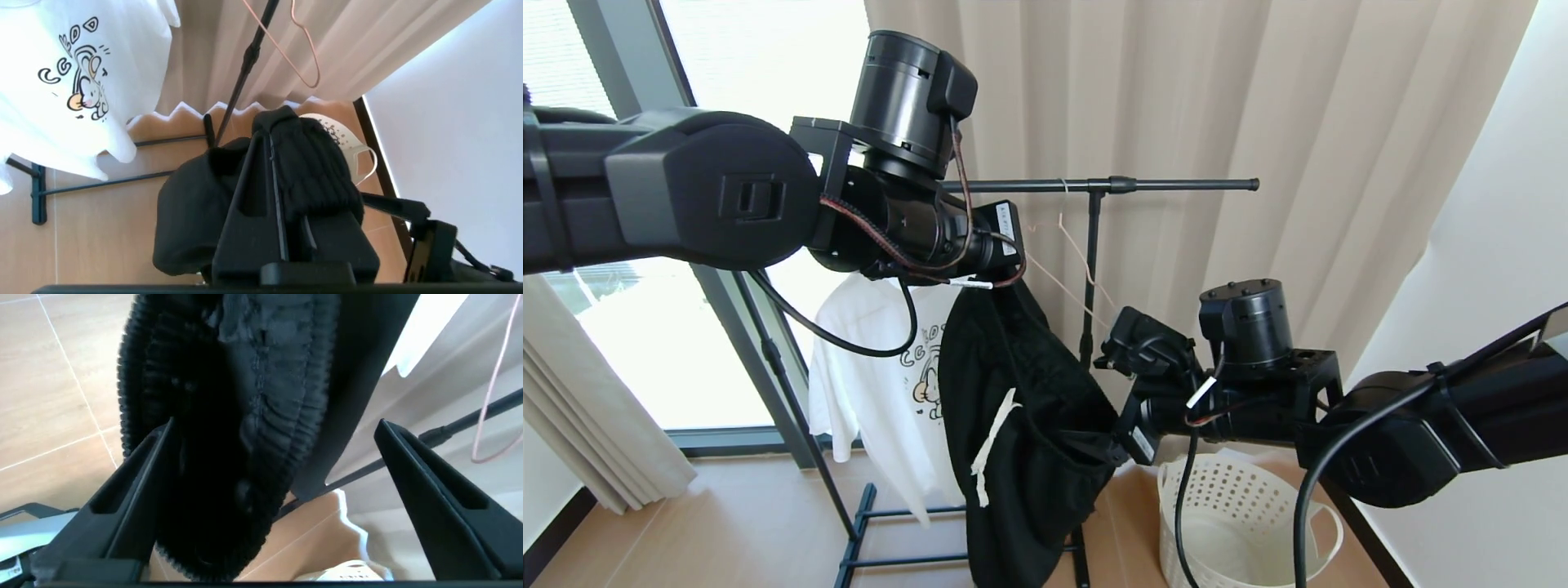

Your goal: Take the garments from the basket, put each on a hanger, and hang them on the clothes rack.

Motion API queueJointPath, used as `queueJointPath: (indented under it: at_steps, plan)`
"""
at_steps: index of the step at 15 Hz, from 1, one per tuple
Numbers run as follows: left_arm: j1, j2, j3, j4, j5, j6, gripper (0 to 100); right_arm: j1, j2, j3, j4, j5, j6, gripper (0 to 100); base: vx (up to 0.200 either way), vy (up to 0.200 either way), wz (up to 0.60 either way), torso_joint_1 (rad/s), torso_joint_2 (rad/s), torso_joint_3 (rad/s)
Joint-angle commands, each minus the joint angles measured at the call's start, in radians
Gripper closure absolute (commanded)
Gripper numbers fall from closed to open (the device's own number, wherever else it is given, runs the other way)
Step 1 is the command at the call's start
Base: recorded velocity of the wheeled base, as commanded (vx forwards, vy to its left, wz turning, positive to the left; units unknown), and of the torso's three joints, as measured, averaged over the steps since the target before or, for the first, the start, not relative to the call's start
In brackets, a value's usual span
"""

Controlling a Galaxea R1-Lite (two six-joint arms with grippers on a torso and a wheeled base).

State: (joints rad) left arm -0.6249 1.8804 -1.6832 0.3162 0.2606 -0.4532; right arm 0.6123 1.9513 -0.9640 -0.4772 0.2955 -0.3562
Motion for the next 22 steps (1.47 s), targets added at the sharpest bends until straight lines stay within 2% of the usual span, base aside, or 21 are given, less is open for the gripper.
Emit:
queueJointPath:
  at_steps: [1,4,8,12,14,15,17,20,21,22]
  plan:
    - [-0.009,-0.003,0.003,0.000,0.000,-0.004,100,0.001,0.069,-0.036,-0.001,0.001,0.052,100,0.000,0.000,0.00,0.000,0.00,0.000]
    - [-0.009,-0.012,0.025,0.001,0.000,-0.004,100,-0.002,0.083,-0.070,-0.003,-0.004,0.103,100,0.000,0.000,0.00,0.000,0.00,0.000]
    - [-0.009,-0.034,0.077,0.001,-0.008,0.001,100,-0.066,0.069,-0.108,-0.003,-0.022,0.105,100,0.000,0.000,0.00,0.000,0.00,0.000]
    - [-0.009,-0.087,0.160,0.001,-0.126,0.030,100,-0.148,0.028,-0.151,-0.006,-0.069,0.103,100,0.000,0.000,0.00,0.000,0.00,0.000]
    - [-0.015,-0.106,0.261,-0.005,-0.143,0.062,100,-0.187,-0.022,-0.159,-0.011,-0.148,0.100,100,0.000,0.000,0.00,0.000,0.00,0.000]
    - [-0.030,-0.101,0.312,-0.023,-0.155,0.062,100,-0.206,-0.049,-0.160,-0.011,-0.156,0.097,100,0.000,0.000,0.00,0.000,0.00,0.000]
    - [-0.058,-0.087,0.422,-0.127,-0.169,0.067,100,-0.240,-0.114,-0.153,-0.008,-0.164,0.065,100,0.000,0.000,0.00,0.000,0.00,0.000]
    - [-0.065,-0.073,0.465,-0.167,-0.169,0.114,100,-0.247,-0.152,-0.130,-0.009,-0.179,0.046,100,0.000,0.000,0.00,0.000,0.00,0.000]
    - [-0.073,-0.073,0.465,-0.169,-0.169,0.120,0,-0.247,-0.150,-0.127,-0.009,-0.180,0.034,100,0.000,0.000,0.00,0.000,0.00,0.000]
    - [-0.075,-0.076,0.465,-0.169,-0.167,0.120,0,-0.249,-0.152,-0.128,-0.011,-0.180,0.031,100,0.000,0.000,0.00,0.000,0.00,0.000]
